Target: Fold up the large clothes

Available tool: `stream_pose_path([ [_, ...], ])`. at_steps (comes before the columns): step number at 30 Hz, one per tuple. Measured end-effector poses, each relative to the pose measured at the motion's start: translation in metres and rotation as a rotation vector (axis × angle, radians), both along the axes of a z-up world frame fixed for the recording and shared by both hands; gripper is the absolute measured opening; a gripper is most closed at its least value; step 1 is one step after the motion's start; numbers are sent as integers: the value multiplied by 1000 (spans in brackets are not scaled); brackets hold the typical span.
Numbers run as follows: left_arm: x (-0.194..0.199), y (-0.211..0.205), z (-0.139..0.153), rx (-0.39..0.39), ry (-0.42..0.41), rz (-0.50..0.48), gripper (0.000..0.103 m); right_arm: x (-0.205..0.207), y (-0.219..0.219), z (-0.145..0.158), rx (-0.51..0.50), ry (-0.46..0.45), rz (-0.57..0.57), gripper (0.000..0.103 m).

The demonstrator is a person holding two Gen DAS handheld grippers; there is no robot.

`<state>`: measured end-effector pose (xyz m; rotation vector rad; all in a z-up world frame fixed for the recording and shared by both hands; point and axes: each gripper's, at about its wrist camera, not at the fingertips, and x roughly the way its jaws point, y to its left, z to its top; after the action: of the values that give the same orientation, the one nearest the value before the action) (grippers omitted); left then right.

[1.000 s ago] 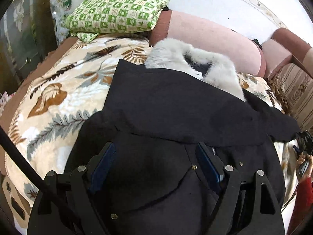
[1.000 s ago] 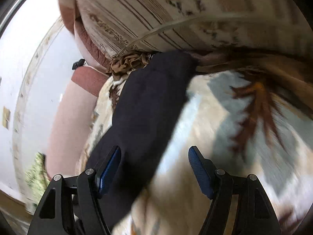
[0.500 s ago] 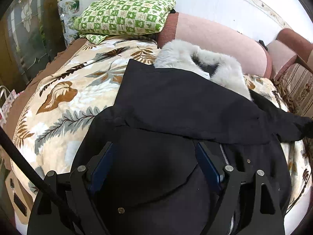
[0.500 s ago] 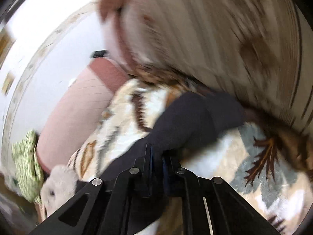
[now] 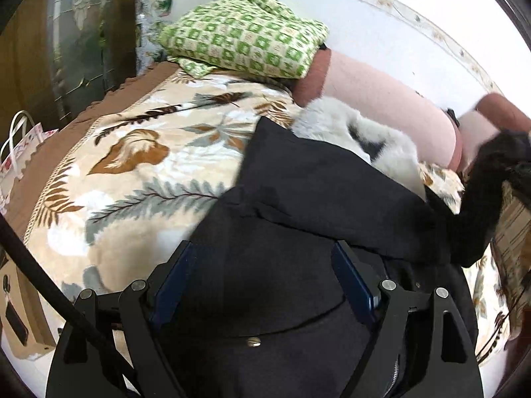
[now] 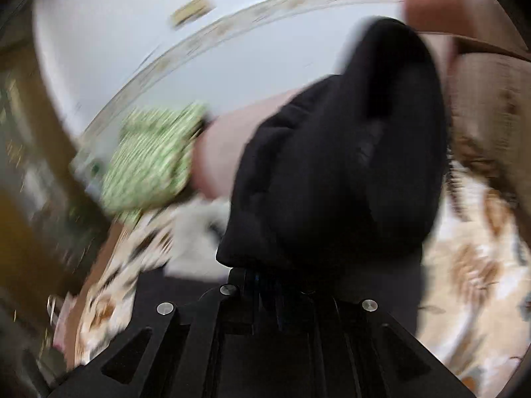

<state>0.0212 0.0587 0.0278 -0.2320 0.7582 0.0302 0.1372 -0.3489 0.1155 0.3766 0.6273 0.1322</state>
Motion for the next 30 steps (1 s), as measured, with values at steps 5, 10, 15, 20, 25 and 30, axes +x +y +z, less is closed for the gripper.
stream_pose_path([
  [5, -8, 23, 0, -17, -7, 38, 82, 24, 107, -52, -66, 114, 185, 9],
  [10, -11, 41, 2, -54, -2, 56, 82, 38, 167, -115, -94, 254, 298, 21],
  [15, -1, 46, 6, -97, 17, 28, 83, 23, 154, -121, 48, 232, 310, 56],
  [20, 38, 24, 13, -113, 39, -78, 83, -19, 121, -101, 37, 141, 247, 69],
  [25, 102, -12, 8, -100, 71, -180, 83, -49, 81, -95, 92, 134, 165, 70],
  [30, 164, -38, -19, -205, 163, -232, 83, -74, 43, -98, 173, 132, 80, 71],
])
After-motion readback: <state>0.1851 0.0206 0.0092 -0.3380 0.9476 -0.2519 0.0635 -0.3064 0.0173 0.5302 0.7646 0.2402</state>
